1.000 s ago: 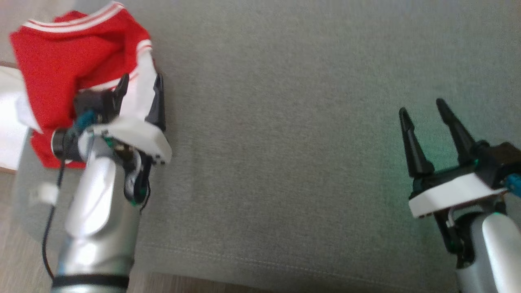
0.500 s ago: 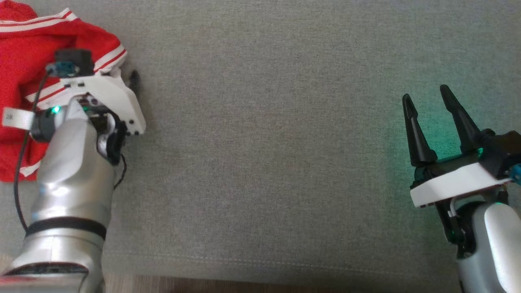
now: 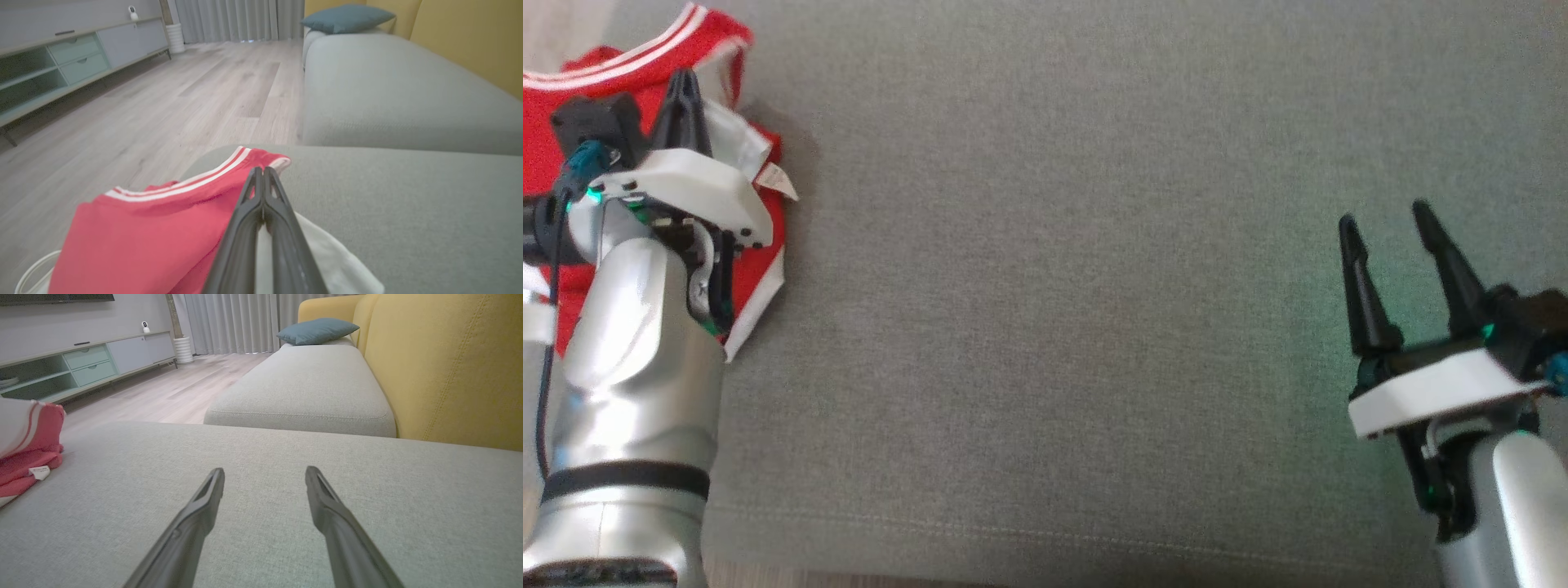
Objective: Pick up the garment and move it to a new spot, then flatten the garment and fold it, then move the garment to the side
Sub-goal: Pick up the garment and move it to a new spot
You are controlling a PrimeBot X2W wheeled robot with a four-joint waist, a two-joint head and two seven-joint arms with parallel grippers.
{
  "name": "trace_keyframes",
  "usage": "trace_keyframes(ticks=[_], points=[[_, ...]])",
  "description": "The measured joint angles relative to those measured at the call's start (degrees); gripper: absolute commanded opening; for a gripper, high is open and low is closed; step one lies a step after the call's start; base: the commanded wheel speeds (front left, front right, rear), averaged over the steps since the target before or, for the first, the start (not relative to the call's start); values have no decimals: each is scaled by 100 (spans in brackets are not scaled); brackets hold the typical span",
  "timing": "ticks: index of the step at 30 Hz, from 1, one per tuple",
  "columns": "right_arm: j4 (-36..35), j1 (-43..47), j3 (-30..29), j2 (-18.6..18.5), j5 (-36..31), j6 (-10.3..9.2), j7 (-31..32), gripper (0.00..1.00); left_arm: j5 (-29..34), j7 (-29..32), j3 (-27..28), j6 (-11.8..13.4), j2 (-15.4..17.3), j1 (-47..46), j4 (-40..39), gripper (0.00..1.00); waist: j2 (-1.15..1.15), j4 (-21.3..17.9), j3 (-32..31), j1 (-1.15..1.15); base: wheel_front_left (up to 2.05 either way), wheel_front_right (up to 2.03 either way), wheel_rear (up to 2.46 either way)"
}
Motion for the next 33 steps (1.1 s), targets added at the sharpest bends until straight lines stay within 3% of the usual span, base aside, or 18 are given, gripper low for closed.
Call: trace_keyframes(ticks=[1,7,14,18,25,33], points=[[0,0,0,0,0,0,0,100,0,0,0,0,0,0,0,0,0,0,0,0,0,0,0],[-22,288,-36,127,-1,0,2,100,12,-11,-121,143,89,753,-1790,0,0,92,-432,0,0,0,0],[-112,414,-67,275,-8,0,2,100,52,581,-363,207,87,1795,-3706,0,0,-21,-829,0,0,0,0],[-160,531,-116,356,-8,0,8,100,33,926,-709,179,-51,2142,-4392,0,0,-250,-957,0,0,0,0],[-334,523,-71,435,-8,0,18,100,-96,1144,-1496,-81,-438,2317,-4719,0,0,-907,-1036,0,0,0,0],[-413,505,16,470,2,0,9,100,-305,1139,-2606,-312,-636,1816,-4314,0,0,-1886,-909,0,0,0,0]])
